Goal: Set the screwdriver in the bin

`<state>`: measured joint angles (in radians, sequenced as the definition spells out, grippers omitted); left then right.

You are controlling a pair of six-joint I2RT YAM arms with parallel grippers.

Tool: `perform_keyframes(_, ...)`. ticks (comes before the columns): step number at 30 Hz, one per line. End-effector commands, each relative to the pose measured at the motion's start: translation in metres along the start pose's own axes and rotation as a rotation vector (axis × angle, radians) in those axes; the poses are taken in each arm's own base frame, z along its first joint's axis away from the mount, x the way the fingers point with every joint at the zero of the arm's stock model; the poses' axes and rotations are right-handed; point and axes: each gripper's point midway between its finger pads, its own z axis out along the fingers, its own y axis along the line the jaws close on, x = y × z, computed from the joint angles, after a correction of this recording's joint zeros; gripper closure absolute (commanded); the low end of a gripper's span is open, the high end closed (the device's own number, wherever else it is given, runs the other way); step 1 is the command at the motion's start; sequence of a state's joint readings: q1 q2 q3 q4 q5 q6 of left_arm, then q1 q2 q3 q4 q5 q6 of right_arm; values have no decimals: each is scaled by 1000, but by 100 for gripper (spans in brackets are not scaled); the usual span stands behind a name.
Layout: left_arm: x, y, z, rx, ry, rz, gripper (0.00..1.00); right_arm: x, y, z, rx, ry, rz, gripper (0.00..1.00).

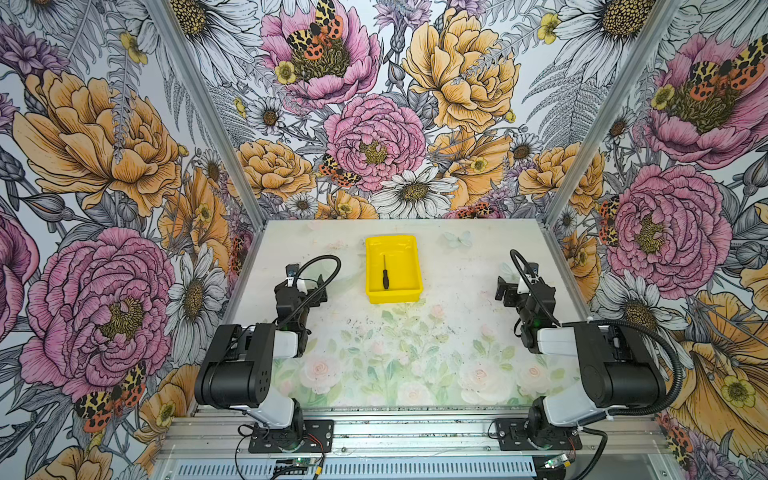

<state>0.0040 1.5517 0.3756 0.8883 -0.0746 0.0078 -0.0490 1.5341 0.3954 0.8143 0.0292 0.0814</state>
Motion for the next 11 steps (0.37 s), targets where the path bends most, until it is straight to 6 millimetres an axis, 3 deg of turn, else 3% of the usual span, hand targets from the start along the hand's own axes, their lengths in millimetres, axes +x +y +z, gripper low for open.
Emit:
perform_keyframes(1,-13,0,0,-9,-46,13,1,-11,3,0,-3,-41,4,1)
perform_keyframes(11,-14,-1,1,4,-45,7,1,-10,4,0,-4,-39,1,1)
